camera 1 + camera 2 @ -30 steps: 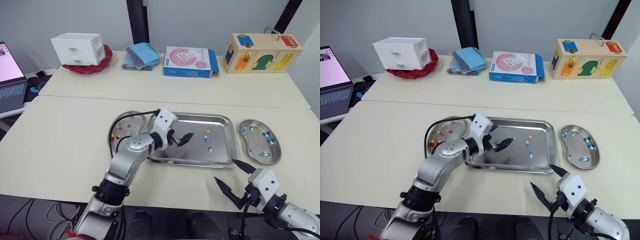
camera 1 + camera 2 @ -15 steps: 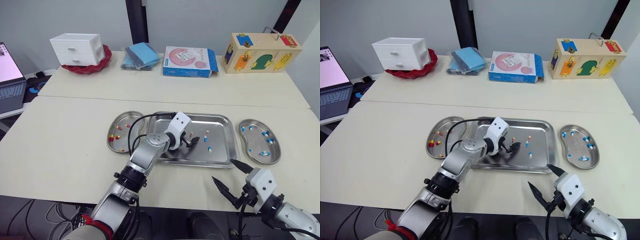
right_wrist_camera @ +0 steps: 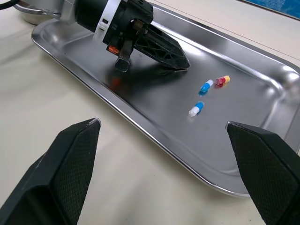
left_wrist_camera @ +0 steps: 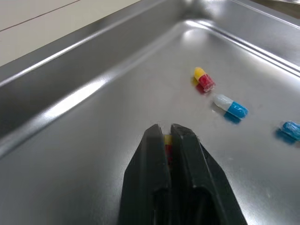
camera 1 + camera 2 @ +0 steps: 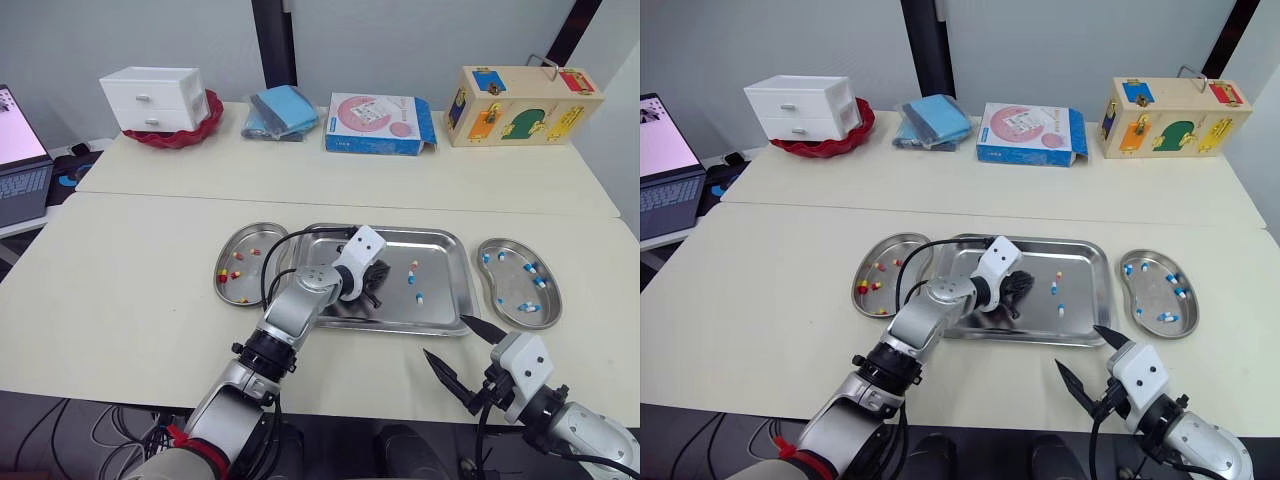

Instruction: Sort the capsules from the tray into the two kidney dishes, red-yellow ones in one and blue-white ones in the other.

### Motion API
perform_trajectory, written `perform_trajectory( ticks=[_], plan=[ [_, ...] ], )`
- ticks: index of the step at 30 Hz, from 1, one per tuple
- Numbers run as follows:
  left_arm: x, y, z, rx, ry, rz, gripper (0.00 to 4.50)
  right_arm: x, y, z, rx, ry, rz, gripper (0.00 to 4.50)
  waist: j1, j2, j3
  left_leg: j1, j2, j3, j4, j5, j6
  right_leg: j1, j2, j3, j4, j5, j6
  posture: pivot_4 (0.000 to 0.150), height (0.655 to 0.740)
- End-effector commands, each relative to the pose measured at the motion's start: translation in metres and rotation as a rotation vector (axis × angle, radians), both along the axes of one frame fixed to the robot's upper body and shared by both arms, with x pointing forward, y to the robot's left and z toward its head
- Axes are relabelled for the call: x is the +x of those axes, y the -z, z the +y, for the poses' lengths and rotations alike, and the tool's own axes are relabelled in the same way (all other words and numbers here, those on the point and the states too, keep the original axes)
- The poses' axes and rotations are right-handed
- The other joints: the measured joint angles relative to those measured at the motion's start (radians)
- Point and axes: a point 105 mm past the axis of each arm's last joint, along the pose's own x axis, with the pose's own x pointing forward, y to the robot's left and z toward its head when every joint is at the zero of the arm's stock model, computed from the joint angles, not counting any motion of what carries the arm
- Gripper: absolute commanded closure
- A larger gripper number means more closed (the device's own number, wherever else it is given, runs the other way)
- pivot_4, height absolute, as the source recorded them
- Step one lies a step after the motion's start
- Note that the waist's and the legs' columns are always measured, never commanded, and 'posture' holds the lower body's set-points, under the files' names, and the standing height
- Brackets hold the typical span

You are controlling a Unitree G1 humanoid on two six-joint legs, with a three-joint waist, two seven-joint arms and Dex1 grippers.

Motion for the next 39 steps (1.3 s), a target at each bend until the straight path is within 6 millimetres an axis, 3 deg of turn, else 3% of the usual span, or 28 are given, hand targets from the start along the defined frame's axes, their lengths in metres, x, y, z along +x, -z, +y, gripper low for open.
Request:
perform_trajectory(
  ticks=[1,5,9,17,23,33,39],
  plan=[
    [-0.008,-0.026,0.002,-0.039,0.038,-0.068,4.48,0.000,-0.010,0.002,0.006,-0.026,-0.038,0.00,0.000,0.000,0.000,0.000,0.000,0.000,0.000,0.000,0.000,0.000,0.000,0.000,0.000,0.000,0.000,0.150,0.7302],
    [-0.018,-0.053,0.029,-0.073,0.018,-0.114,4.48,0.002,-0.009,0.005,-0.020,-0.096,-0.040,0.00,-0.001,0.000,0.000,0.000,0.000,0.000,0.000,0.000,0.000,0.000,0.000,0.000,0.000,0.000,0.000,0.150,0.7302],
    [-0.031,-0.066,0.072,-0.080,-0.052,-0.113,4.48,0.005,-0.009,0.016,-0.050,-0.233,-0.050,0.00,-0.005,0.001,0.000,0.001,0.001,0.000,-0.001,0.000,0.000,0.000,0.000,0.000,0.000,0.000,0.000,0.150,0.7302],
    [-0.046,-0.074,0.156,-0.090,-0.337,-0.093,4.48,0.013,-0.015,0.050,-0.021,-0.476,-0.090,0.00,0.000,-0.001,0.001,0.000,0.001,-0.001,0.000,0.000,0.000,0.000,0.000,-0.001,0.000,0.000,0.000,0.150,0.7302],
    [-0.053,-0.068,0.199,-0.089,-0.516,-0.104,4.48,0.020,-0.017,0.064,0.005,-0.546,-0.105,0.00,0.001,-0.001,0.001,0.000,0.001,-0.002,0.000,0.000,0.000,0.000,-0.001,-0.002,0.000,0.000,0.000,0.150,0.7302],
    [-0.048,-0.063,0.215,-0.112,-0.616,-0.145,4.48,0.023,-0.020,0.066,0.023,-0.540,-0.115,0.00,0.001,-0.002,0.001,0.000,0.001,-0.002,0.000,0.000,0.000,0.000,-0.001,-0.003,0.000,0.000,0.000,0.150,0.7302],
    [-0.047,-0.062,0.213,-0.072,-0.556,-0.157,4.48,0.023,-0.018,0.067,0.037,-0.516,-0.111,0.00,0.000,-0.002,0.001,0.000,0.001,-0.002,0.000,0.000,0.000,0.000,-0.001,-0.003,0.000,0.000,0.000,0.150,0.7302]
  ],
)
